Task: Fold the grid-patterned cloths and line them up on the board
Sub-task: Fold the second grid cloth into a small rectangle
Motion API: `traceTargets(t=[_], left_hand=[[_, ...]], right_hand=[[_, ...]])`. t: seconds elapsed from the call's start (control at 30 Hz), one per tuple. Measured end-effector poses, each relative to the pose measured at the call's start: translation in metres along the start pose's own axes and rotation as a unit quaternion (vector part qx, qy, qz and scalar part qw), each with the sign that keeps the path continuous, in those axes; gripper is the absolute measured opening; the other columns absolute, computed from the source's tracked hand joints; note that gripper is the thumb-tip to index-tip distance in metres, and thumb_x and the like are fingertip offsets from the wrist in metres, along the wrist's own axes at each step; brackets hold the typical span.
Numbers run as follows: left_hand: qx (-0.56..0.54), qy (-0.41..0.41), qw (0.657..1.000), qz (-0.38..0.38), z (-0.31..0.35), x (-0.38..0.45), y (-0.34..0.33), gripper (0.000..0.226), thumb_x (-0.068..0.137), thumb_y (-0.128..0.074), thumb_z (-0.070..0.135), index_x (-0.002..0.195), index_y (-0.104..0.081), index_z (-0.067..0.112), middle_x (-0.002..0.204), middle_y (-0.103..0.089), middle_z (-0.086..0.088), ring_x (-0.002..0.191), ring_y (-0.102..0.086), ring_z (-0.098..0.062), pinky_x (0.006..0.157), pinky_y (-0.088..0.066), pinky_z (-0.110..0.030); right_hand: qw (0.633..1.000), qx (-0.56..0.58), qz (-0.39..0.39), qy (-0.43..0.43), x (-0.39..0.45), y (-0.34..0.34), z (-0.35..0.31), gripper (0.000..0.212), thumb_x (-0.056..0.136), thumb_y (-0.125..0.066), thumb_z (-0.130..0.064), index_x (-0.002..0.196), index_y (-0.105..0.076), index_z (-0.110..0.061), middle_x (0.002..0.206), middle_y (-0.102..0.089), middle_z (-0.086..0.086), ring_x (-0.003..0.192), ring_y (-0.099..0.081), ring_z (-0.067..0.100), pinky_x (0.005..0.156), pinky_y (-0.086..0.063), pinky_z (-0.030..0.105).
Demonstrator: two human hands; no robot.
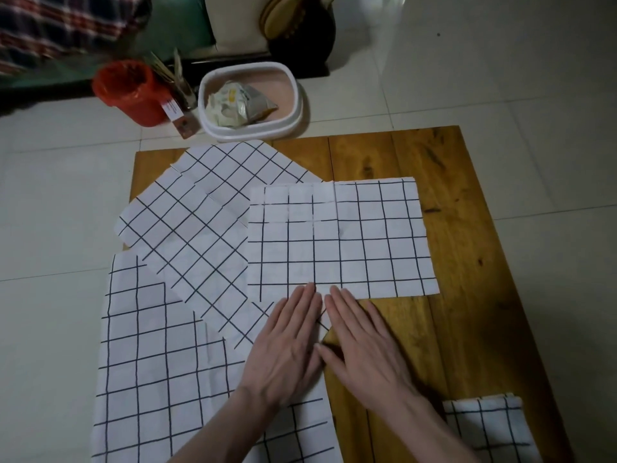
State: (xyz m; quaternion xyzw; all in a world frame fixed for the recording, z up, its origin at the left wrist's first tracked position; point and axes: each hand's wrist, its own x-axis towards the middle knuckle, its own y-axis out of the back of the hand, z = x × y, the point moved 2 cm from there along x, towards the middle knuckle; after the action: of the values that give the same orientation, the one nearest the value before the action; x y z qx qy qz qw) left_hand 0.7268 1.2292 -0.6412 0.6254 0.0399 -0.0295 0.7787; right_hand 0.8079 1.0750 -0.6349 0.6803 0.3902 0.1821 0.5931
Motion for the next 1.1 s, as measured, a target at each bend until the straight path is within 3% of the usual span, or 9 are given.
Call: traceTargets(t=[0.27,0.57,0.8,0.93,1.1], left_hand=[[-0.001,0.003,1.000,-0.008,-0.018,-0.008,0.004,0.068,0.105,-0.036,0.033,0.167,-0.018,0.010,0.176,-0.012,-0.008,0.163,-0.009,-0.022,0.127,-0.020,-0.046],[-0.003,0.012,1.000,-0.002,-0.042,-0.019,0.008,0.067,0.106,-0.042,0.033,0.167,-0.021,0.012,0.175,-0.016,-0.004,0.162,-0.013,-0.020,0.127,-0.024,-0.044],[-0.004,0.007,1.000,0.002,-0.042,-0.018,0.009,0.065,0.106,-0.036,0.033,0.166,-0.023,0.012,0.175,-0.018,-0.004,0.162,-0.016,-0.020,0.126,-0.026,-0.046],[-0.007,0.009,1.000,0.003,-0.041,-0.017,0.009,0.065,0.106,-0.036,0.032,0.166,-0.023,0.012,0.175,-0.018,-0.004,0.162,-0.015,-0.020,0.126,-0.026,-0.046],[-0.006,0.014,1.000,0.001,-0.041,-0.018,0.007,0.066,0.106,-0.038,0.032,0.166,-0.021,0.012,0.175,-0.017,-0.004,0.162,-0.013,-0.020,0.126,-0.026,-0.047]], right_hand=[[1.000,0.003,-0.026,-0.012,-0.005,0.000,0.016,0.075,0.107,-0.021,-0.065,0.166,-0.009,-0.021,0.174,-0.003,-0.005,0.160,-0.003,0.011,0.125,-0.011,0.045],[0.997,0.011,-0.007,-0.075,-0.020,0.002,0.055,0.073,0.108,-0.016,-0.063,0.166,-0.005,-0.019,0.174,-0.005,-0.002,0.160,-0.004,0.013,0.125,-0.013,0.046],[0.989,-0.003,-0.011,-0.145,-0.037,0.006,0.094,0.075,0.107,-0.009,-0.065,0.166,0.002,-0.020,0.174,0.005,-0.002,0.160,0.005,0.012,0.128,-0.007,0.042],[0.981,0.022,-0.007,-0.191,-0.038,0.012,0.106,0.079,0.101,0.004,-0.070,0.164,0.012,-0.024,0.171,0.020,-0.007,0.157,0.019,0.007,0.128,0.002,0.038],[0.978,0.018,-0.001,-0.206,-0.040,0.014,0.105,0.080,0.102,0.000,-0.070,0.164,0.010,-0.022,0.172,0.018,-0.005,0.158,0.015,0.009,0.128,-0.002,0.040]])
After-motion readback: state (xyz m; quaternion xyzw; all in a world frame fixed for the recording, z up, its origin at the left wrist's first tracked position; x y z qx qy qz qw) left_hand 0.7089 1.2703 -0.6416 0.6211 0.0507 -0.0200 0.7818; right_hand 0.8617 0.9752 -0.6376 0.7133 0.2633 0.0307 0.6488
